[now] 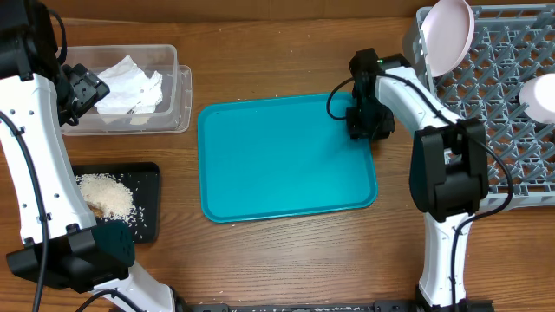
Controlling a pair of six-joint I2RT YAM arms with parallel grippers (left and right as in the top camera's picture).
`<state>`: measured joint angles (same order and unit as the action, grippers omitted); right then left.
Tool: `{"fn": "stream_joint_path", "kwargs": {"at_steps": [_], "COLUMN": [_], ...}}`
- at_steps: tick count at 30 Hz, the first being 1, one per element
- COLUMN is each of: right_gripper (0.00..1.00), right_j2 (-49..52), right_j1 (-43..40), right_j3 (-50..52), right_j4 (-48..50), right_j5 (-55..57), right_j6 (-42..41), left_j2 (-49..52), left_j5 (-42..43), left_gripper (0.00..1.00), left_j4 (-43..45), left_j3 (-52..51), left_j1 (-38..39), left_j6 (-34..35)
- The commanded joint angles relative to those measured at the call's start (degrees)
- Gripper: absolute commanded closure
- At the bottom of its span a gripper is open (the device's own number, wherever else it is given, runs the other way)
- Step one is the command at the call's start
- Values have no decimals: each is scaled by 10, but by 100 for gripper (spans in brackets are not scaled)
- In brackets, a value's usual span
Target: Sort waste into correct bins and load items into the dishwasher
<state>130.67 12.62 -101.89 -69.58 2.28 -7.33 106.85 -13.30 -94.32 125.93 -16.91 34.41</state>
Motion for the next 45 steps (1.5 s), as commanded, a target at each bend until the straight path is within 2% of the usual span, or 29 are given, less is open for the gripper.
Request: {"fn": "stream_joint_path", "kwargs": {"at_steps": [1, 11, 15, 23, 31, 33, 37, 40, 41, 42, 45], "right_gripper": [73, 85, 95, 95, 92, 88, 64, 54, 45, 40, 36], "right_j2": [22, 21, 21, 21, 21, 21, 21, 21, 21, 21, 20], "right_j1": [-12, -42, -53, -62, -62, -63, -63, -63, -63, -63, -63], "right_j3": [32, 31, 27, -5, -32, -39, -81, -141, -159, -186, -292], "right_j4": [0, -22, -25, -42, -46, -47, -77, -122, -134, -153, -224], "right_j5": [5, -5, -14, -25, -24, -24, -24, -23, -22, -19, -20], "right_j6": [-2, -37, -55, -62, -31, -30, -29, -27, -27, -27, -30], "left_j2": [0, 0, 0, 0, 0, 0, 0, 0, 0, 0, 0], "left_j5": [-2, -2, -2, -2, -2, -2, -2, -2, -2, -2, -2], "left_gripper": [0, 0, 0, 0, 0, 0, 0, 0, 0, 0, 0], "left_j4": [1, 1, 1, 1, 1, 1, 1, 1, 1, 1, 1], "left_j3": [-3, -3, -3, -3, -3, -3, -3, -3, -3, -3, -3], "left_j1": [1, 1, 1, 1, 1, 1, 1, 1, 1, 1, 1], "left_j6": [7, 7, 7, 7, 7, 7, 7, 7, 7, 7, 7]}}
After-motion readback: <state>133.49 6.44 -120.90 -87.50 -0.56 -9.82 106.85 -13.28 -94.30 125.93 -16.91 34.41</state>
